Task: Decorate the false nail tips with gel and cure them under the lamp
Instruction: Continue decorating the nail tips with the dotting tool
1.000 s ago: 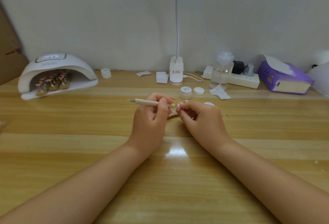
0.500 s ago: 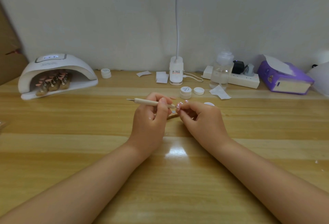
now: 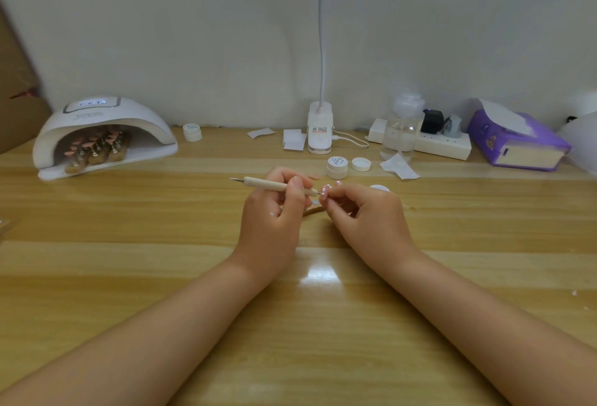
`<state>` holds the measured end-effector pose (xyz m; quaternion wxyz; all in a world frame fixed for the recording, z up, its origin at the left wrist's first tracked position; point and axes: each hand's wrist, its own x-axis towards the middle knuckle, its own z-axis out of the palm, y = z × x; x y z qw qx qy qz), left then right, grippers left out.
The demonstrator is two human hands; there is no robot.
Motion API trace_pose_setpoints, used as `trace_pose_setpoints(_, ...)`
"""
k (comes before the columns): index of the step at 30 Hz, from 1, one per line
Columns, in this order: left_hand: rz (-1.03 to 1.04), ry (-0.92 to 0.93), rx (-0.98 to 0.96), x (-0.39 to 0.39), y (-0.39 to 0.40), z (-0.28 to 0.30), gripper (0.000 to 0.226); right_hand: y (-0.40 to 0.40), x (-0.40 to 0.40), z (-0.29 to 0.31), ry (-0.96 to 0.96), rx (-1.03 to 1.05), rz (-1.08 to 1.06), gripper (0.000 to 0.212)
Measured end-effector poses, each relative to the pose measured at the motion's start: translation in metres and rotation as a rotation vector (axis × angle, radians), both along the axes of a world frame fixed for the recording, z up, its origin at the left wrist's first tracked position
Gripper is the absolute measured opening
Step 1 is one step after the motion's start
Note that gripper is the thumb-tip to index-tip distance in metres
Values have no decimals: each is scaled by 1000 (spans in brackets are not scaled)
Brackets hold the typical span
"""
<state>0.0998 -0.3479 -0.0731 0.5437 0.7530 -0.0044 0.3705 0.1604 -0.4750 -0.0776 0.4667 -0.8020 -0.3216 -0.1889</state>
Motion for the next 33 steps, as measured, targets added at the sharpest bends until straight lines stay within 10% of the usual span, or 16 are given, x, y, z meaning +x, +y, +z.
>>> trace_pose_setpoints(33, -39, -85, -59, -1, 0, 1, 20, -1, 0, 2, 68, 18, -21, 8)
